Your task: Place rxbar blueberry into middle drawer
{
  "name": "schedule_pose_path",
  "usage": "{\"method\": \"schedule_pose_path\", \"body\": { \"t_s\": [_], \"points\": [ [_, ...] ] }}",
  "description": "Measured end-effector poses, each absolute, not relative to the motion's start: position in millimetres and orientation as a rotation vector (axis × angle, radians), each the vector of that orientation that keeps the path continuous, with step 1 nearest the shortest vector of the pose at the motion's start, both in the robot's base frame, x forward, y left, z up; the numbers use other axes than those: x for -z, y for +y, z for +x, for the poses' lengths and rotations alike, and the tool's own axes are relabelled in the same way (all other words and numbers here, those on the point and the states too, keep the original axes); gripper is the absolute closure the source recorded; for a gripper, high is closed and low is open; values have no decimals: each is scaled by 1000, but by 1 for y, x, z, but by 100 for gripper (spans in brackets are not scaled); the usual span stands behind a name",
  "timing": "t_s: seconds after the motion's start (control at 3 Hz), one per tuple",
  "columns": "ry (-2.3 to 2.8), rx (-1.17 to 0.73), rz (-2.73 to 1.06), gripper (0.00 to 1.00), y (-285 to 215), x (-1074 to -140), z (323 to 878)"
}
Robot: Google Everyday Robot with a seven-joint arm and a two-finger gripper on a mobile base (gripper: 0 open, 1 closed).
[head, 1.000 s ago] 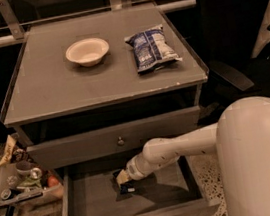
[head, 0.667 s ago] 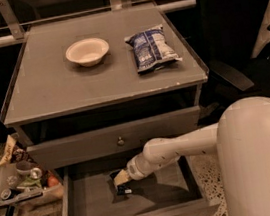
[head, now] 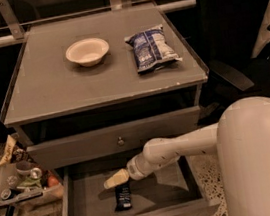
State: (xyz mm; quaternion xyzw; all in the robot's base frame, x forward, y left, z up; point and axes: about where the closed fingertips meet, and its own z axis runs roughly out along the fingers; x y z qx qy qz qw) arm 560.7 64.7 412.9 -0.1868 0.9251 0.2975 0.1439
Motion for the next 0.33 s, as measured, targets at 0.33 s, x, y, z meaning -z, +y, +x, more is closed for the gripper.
{"method": "schedule_pose_path", "body": {
  "t_s": [0.33],
  "points": [
    [2667,-858,-538,0,65,-413,561]
  ]
}}
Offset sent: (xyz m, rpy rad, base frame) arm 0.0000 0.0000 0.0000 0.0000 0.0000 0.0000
